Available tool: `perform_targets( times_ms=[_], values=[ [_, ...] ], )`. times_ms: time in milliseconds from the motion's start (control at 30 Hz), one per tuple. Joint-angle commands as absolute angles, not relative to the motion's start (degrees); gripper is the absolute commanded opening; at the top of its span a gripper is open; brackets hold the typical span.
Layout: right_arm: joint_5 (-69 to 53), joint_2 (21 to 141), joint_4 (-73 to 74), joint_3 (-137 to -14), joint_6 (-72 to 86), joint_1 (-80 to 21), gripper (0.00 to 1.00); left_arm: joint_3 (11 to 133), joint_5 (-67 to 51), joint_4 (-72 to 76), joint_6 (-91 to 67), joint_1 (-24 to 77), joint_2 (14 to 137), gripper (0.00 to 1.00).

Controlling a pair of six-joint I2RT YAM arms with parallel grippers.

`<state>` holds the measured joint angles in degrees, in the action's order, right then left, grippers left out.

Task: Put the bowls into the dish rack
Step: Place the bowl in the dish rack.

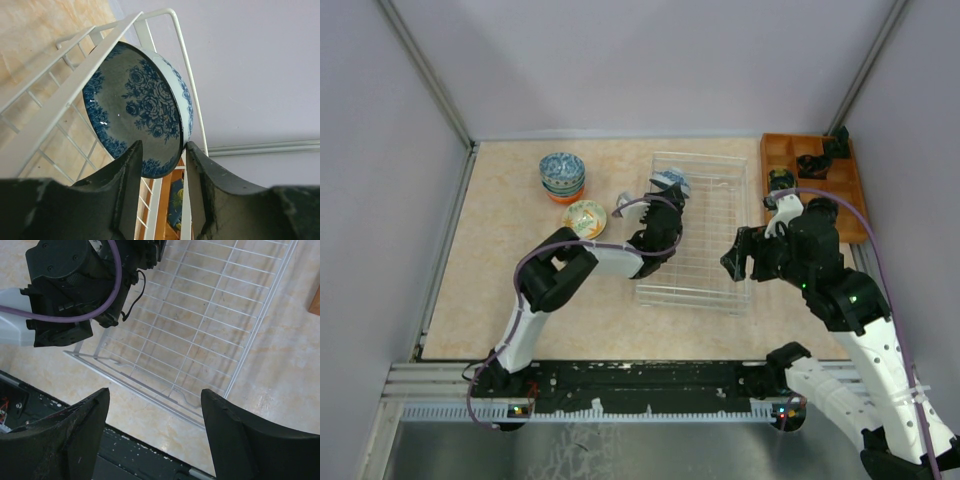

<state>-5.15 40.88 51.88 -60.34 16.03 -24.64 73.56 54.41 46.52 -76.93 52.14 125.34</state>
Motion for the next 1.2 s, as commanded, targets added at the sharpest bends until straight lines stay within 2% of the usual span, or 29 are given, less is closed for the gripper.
perform_targets(
  times_ms=[0,467,800,1167],
  values=[
    [-6.08,40.69,50.71,-61.96,14.94,-25.36,0.75,71.46,55.36,34.96,-77.48,52.04,125.55,0.47],
    [-6.46,40.96,50.45,-62.09,15.12,-25.31,0.75,72.09,55.78,31.60,-75.27,52.03,122.80,0.55],
    [-7.16,41.79,50.01,-62.23,15.23,-25.31,0.75,74.31,55.01,31.27,-66.94,51.73,121.01,0.61],
    [-7.12,42.08,49.84,-61.81,15.38,-25.31,0.76,76.66,45.74,39.97,-55.31,48.79,123.18,0.66]
  ],
)
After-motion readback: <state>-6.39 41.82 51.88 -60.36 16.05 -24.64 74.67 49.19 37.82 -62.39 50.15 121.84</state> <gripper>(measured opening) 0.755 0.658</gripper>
